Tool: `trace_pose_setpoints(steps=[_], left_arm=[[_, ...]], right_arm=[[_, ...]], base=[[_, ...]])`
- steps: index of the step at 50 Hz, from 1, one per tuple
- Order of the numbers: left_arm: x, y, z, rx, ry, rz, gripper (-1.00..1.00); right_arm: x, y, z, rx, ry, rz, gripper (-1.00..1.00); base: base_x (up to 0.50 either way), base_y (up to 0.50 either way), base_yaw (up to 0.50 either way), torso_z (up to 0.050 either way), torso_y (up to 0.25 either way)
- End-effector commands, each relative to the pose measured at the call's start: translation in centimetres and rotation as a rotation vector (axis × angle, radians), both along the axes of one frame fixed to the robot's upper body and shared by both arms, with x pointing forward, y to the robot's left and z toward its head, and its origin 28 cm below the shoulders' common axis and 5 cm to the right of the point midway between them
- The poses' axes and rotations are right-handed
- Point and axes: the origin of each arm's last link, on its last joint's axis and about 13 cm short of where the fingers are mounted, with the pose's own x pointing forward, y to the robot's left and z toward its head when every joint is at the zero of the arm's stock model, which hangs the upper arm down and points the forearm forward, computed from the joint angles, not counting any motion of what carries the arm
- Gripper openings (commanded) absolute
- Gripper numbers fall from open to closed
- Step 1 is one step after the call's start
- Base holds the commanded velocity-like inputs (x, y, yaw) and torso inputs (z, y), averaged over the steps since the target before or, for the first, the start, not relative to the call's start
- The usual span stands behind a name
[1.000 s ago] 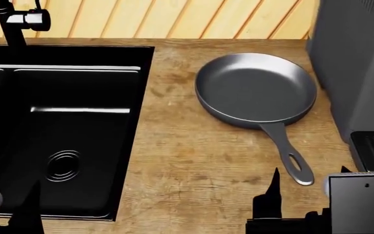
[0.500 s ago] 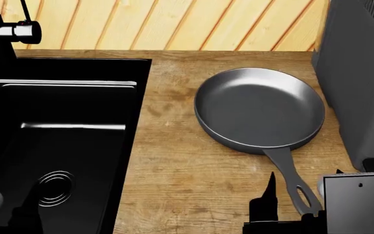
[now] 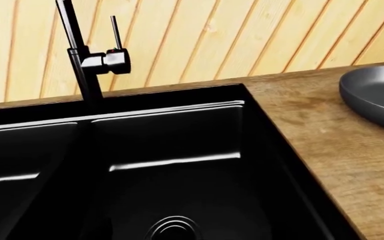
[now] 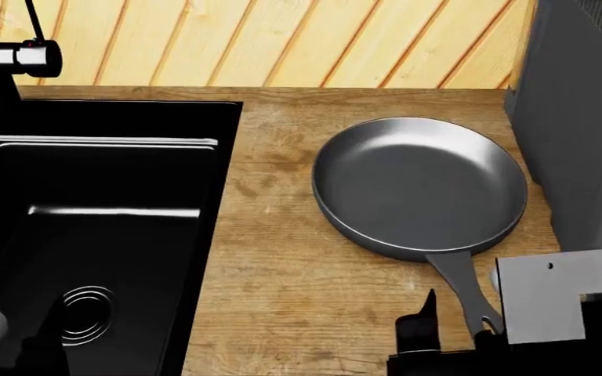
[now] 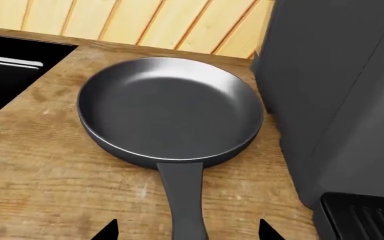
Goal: Pick the pan and sponge and place them into the sink. Then turn on the water.
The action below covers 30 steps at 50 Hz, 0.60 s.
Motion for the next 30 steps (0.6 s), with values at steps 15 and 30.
trace_pose_setpoints(steps=[15,30], left_arm=[[0.4,-0.7,-0.8,0.015,0.015,-0.007,1.0],[-0.4,0.5,-0.9,0.008,0.014,0.004,1.0]], right_arm=[[6.7,-1.6,2.1,-0.048,0.313,0.075,1.0],[8.6,-1.6,1.5,-0.018,0.361,0.077,1.0]], base=[[0.0,0.0,0.0,0.0,0.0],[0.0,0.0,0.0,0.0,0.0]])
